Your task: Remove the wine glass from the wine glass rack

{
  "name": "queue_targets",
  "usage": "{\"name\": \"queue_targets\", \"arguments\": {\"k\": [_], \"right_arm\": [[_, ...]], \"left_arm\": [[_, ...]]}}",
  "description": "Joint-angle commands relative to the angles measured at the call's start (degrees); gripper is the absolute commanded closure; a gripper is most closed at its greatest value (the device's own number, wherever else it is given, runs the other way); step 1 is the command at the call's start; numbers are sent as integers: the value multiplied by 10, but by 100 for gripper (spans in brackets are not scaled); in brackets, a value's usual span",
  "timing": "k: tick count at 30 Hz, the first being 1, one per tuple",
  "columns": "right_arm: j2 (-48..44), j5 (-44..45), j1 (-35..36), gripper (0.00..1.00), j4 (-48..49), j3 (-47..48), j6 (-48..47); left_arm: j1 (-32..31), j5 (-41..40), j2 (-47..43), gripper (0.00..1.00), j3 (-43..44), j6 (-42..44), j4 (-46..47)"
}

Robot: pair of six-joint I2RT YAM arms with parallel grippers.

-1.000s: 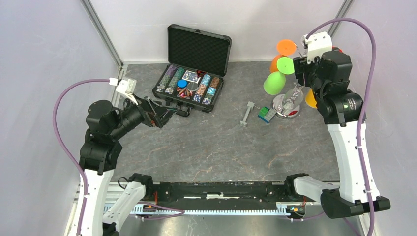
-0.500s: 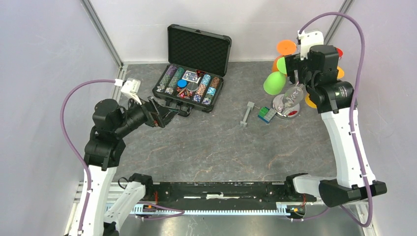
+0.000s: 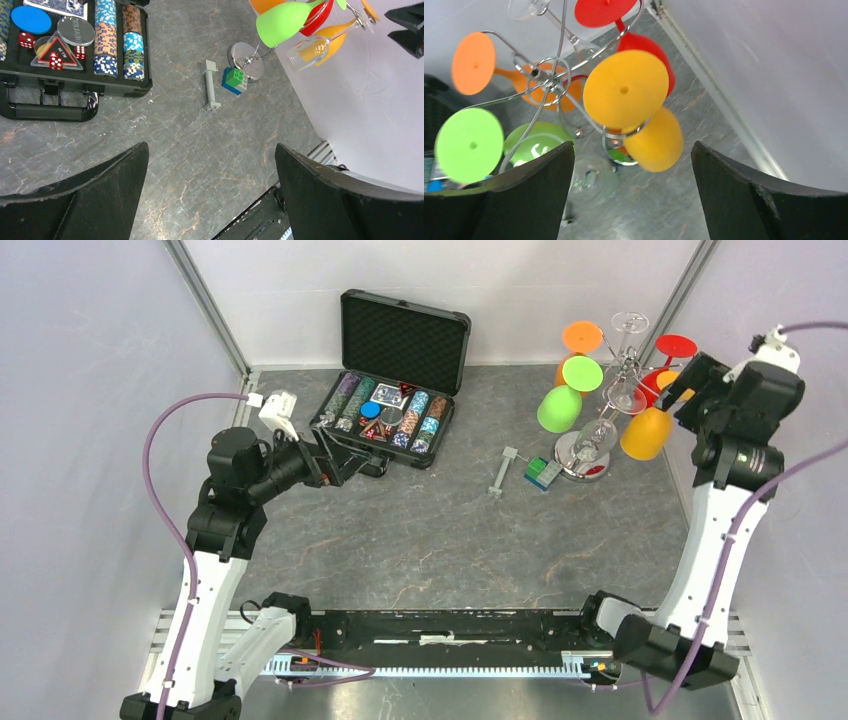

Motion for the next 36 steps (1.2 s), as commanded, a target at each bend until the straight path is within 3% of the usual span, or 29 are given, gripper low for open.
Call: {"name": "queue_targets", "arguments": {"k": [1,9,18,22,31,36], "right_arm": [[-73,-126,-34,9,58,-42,113],[-161,-215,-41,11,183,-199,275],[-204,-215,-41,17,315,-336,392],[-212,-225,-41,22,388,-363,418],[-199,-221,-41,23,417,-384,466],[-188,-217,-41,34,432,-398,491]], "left_arm": [[-2,-12,-5,0,1,-7,44],[-21,-47,-8,0,11,11,40],[-35,-48,2,0,25,2,44],[-35,-36,5,0,34,-15,57],[-35,-25,22,0,46,-101,113],[-34,11,23,0,46,-164,178]]}}
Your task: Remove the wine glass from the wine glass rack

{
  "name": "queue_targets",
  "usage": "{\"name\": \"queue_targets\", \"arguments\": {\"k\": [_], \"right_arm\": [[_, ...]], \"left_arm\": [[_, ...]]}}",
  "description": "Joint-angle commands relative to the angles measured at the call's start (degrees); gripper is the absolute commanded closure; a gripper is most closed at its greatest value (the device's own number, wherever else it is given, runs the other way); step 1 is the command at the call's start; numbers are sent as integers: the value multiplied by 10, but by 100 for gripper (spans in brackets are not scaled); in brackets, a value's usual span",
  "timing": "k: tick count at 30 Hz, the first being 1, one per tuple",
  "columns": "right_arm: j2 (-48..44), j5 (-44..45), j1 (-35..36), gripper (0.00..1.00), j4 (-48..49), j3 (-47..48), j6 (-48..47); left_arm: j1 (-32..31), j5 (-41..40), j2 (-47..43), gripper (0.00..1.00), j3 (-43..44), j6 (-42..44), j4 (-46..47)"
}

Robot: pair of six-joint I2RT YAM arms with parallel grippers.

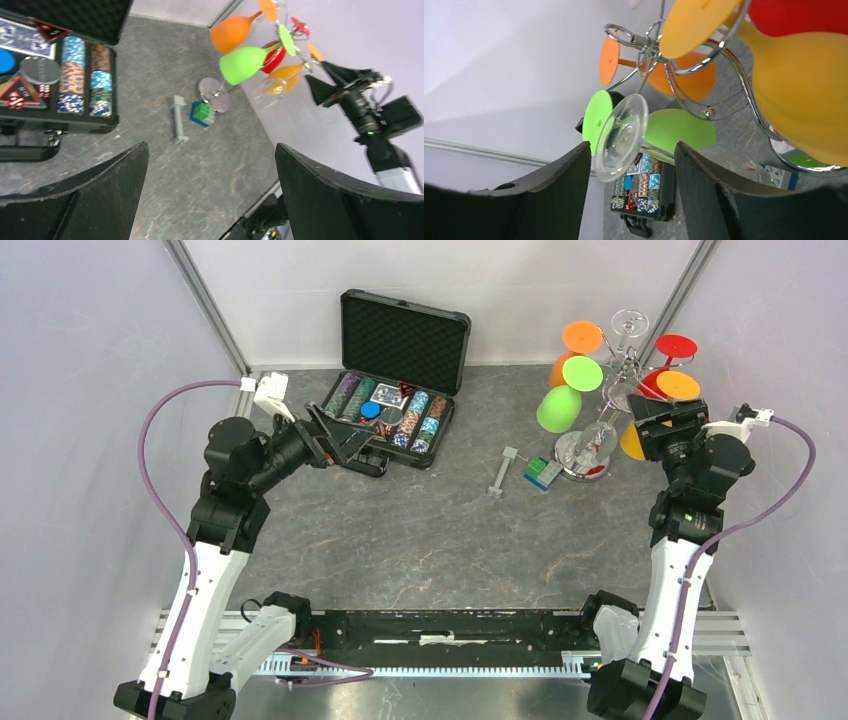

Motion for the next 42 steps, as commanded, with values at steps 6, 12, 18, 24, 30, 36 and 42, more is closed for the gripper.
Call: {"name": "queue_targets", "arguments": {"k": [6,12,18,24,30,36,42], "right_arm": [[15,8,-3,46,72,-23,60],[37,1,-3,59,108,-31,92],[37,-6,-4,86,114,-30,100],[35,-1,-4,100,111,-23,105],[30,-3,-4,100,104,-3,116],[1,-18,-4,100,92,10,131],[-9,-35,-4,100,100,16,143]], "left_arm": [[-1,74,-2,0,22,-122,144],[-1,72,-7,0,22,-114,142],[-1,69,-5,0,22,-106,133],[-1,65,-3,0,25,-92,119],[-1,60,-4,0,26,-84,109],[-1,52,-7,0,30,-79,100],[-1,48,-7,0,29,-75,99]]}}
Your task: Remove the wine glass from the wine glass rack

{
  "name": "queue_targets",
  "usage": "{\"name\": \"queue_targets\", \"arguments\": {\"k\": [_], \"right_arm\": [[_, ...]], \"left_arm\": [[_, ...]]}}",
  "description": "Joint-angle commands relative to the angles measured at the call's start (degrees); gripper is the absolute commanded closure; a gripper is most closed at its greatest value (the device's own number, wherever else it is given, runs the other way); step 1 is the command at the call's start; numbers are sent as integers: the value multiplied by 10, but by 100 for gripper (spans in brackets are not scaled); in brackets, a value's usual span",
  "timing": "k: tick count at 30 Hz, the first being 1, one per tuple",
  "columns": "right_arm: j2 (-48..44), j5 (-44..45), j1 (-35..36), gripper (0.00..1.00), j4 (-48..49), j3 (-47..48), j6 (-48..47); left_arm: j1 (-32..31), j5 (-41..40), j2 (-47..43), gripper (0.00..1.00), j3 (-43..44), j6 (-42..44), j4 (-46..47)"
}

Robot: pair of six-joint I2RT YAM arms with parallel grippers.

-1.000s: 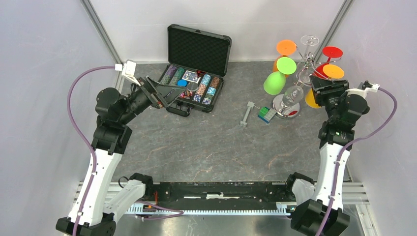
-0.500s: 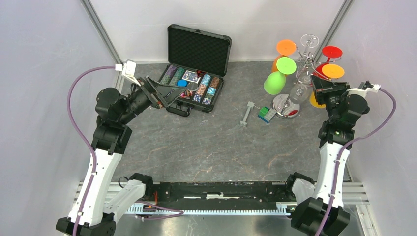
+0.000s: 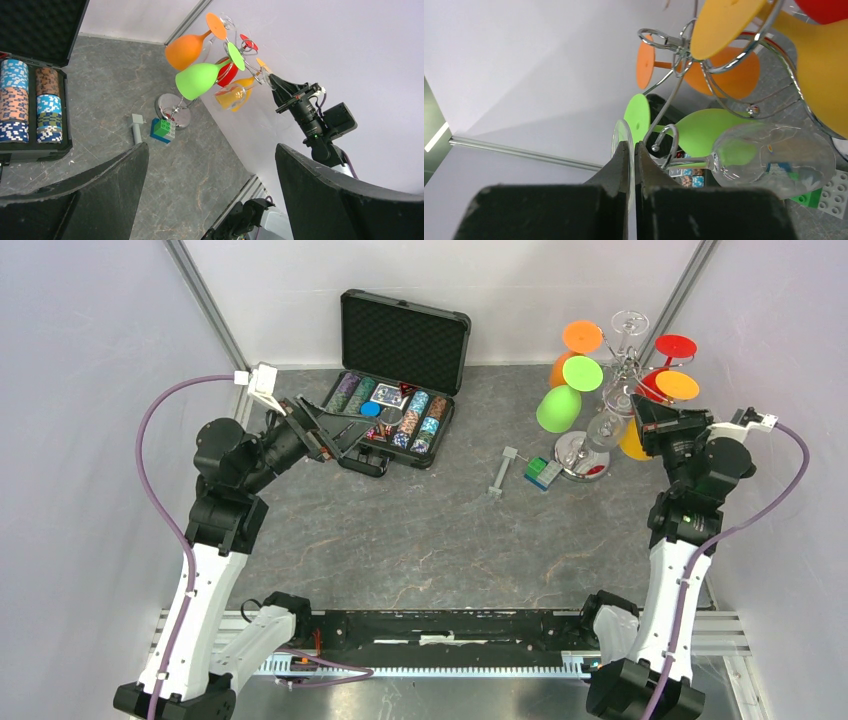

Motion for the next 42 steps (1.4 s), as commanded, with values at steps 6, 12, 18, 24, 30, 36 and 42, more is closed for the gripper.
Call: {"name": "queue_targets", "arguments": {"k": [6,12,18,24,30,36,42], "right_arm": [[-6,-33,-1,100,64,38,35],[7,-59,-1,100,93,34,49],[22,-61,1,100,120,34,61],[50,-35,11,100,121,58,36],[82,5,33,100,122,74,10],[85,62,38,100,77,92,-28],[72,122,38,100,19,123,-66]], "left_arm": [[-1,-9,-3,0,23,18,3],[-1,-8,2,0,21,16,7],[-1,5,7,0,15,2,27],[-1,11,15,0,8,-9,40],[-1,13,22,0,6,-12,46],[-1,14,24,0,4,-12,45],[-1,14,22,0,4,-11,42]]}}
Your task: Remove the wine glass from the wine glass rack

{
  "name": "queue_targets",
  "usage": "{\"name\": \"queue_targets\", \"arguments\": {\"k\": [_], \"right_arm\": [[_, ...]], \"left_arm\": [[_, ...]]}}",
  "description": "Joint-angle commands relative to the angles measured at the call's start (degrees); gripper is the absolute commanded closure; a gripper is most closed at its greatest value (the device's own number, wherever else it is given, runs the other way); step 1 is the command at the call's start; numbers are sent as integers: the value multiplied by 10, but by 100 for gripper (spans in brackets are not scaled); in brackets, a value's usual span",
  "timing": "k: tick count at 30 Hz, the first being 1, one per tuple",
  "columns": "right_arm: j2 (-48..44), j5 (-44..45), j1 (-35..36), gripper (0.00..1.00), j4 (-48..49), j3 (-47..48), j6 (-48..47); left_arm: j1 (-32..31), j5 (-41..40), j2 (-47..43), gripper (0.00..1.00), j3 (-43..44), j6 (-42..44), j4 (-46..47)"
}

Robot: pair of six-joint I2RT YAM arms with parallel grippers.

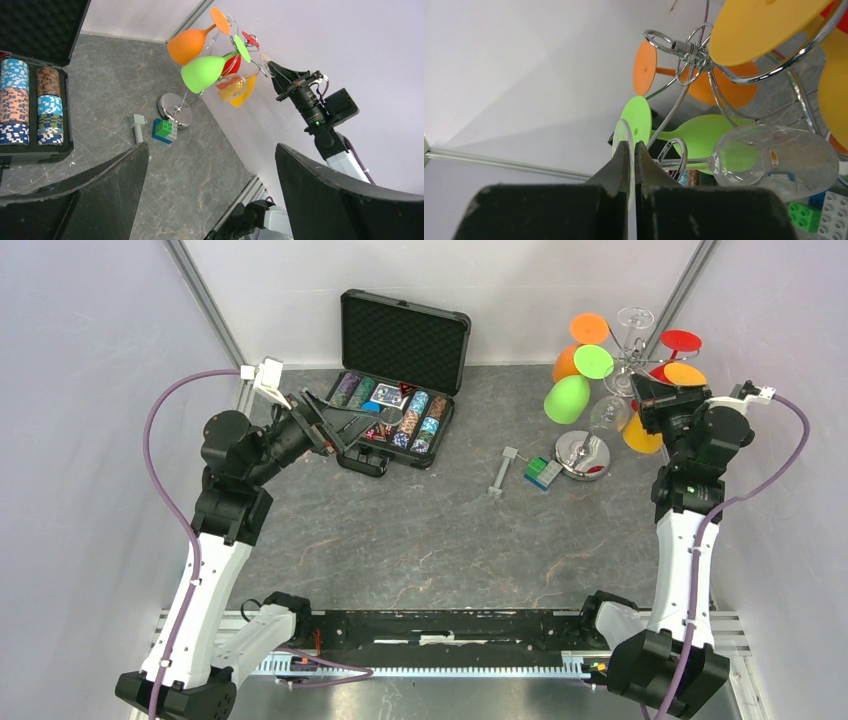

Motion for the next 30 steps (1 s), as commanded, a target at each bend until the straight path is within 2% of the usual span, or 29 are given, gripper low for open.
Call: {"name": "queue_targets", "arguments": {"k": [1,18,22,30], "right_arm": [[-20,80,-3,100,7,53,-44],[-47,90,-3,100,-15,40,-36],[-67,66,-3,100,-24,39,-49],[-124,81,-3,100,-98,26,-78]], "left_arm": [[-1,12,-3,0,4,-10,25],[-1,9,-10,0,0,-2,15],[-1,21,-12,0,0,11,13],[-1,21,-17,0,-3,17,6]]}}
